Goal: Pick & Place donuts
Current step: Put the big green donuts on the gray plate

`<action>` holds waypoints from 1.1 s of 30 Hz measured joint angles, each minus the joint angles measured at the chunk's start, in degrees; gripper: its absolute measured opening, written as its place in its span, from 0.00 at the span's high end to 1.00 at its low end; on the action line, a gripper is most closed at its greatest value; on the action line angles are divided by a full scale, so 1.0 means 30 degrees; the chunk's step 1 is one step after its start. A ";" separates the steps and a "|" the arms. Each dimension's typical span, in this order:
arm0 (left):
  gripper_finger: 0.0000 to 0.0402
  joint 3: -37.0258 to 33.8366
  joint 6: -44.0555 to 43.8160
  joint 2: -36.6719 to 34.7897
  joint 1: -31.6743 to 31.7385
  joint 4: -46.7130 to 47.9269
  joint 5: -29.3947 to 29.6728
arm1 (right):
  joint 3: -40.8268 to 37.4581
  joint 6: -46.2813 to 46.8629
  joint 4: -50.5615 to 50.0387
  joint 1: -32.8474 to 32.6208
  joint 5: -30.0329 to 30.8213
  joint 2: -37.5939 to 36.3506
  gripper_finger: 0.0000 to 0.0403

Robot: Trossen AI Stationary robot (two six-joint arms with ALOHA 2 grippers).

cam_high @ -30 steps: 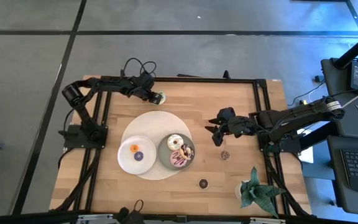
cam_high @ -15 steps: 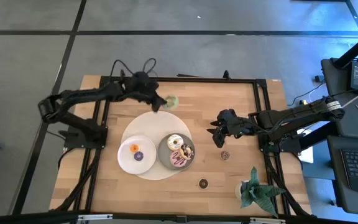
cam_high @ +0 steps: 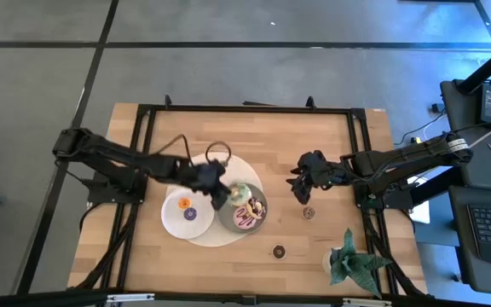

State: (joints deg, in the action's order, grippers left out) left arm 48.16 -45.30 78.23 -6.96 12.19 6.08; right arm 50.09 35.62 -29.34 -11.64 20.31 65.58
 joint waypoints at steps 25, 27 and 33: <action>0.93 0.0000 -0.7176 0.5162 -0.3480 -0.0252 0.3074 | 0.0000 -0.0971 -0.0068 -0.0007 -0.1811 0.0000 0.54; 0.91 0.0000 -0.7160 0.5160 -0.3382 -0.0235 0.2945 | 0.0000 -0.0971 -0.0068 -0.0007 -0.1811 0.0000 0.54; 0.88 0.0000 -0.6729 0.5098 -0.3358 -0.0272 0.2142 | 0.0000 -0.0978 -0.0068 -0.0007 -0.1811 0.0000 0.54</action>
State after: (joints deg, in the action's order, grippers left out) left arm 48.16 -65.49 93.52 -17.04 11.38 12.51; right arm 50.09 32.69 -29.54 -11.66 14.87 65.58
